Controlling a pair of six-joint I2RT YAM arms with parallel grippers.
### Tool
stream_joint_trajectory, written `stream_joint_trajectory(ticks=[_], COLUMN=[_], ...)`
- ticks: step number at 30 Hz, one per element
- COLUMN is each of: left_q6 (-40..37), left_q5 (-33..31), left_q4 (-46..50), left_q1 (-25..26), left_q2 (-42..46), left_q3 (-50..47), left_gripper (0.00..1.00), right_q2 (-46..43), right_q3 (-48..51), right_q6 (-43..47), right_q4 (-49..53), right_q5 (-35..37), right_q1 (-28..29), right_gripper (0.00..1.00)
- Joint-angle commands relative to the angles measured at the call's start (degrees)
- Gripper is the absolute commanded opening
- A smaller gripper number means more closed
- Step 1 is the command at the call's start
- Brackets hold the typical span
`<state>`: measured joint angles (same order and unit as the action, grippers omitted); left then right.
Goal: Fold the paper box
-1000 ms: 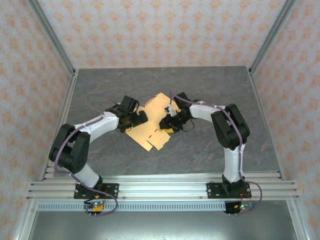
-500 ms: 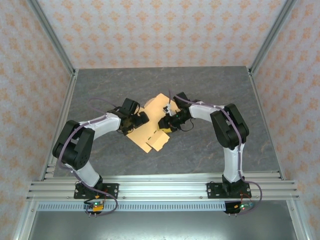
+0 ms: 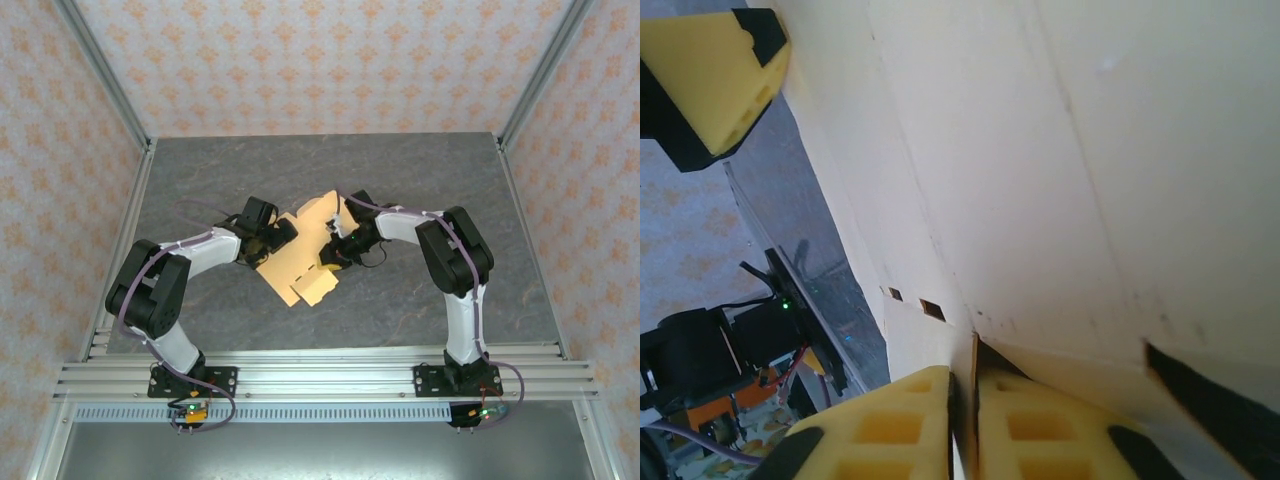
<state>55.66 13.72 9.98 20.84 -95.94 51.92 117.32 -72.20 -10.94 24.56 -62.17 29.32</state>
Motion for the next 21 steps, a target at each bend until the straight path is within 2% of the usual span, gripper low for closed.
stream_joint_trajectory(ticks=[1, 2, 4, 10, 15, 17, 21], left_q6=[1.6, 0.6, -1.3, -7.3, -5.7, -5.8, -4.2], left_q5=[5.2, 5.6, 5.7, 1.3, 1.0, 1.1, 2.5], left_q4=[-2.1, -1.1, 1.7, 11.9, 12.8, 12.5, 12.1], left_q1=[0.4, 0.1, -0.6, -4.9, -11.3, -14.0, -18.1], left_q2=[1.3, 2.3, 4.7, 12.7, 17.4, 18.5, 19.3], left_q3=[-0.7, 0.4, 3.0, 12.3, 12.8, 12.2, 9.7], left_gripper=[1.00, 1.00, 1.00, 1.00, 1.00, 1.00, 1.00], right_q2=[-4.3, -5.2, -6.6, -13.0, -18.2, -19.7, -17.6], right_q3=[1.1, 1.0, -0.4, -7.7, -15.2, -16.0, -16.0], right_q6=[1.2, 1.6, 3.2, 10.8, 18.8, 24.3, 33.5], right_q4=[0.1, 0.6, 3.8, 15.5, 19.2, 17.1, 14.6], right_q5=[2.9, 4.5, 8.5, 32.2, 58.6, 71.7, 91.0], right_q1=[0.7, 0.7, 0.7, 0.8, 3.3, 6.8, 13.7], right_gripper=[0.04, 0.00, 0.00, 0.00, 0.00, 0.00, 0.00])
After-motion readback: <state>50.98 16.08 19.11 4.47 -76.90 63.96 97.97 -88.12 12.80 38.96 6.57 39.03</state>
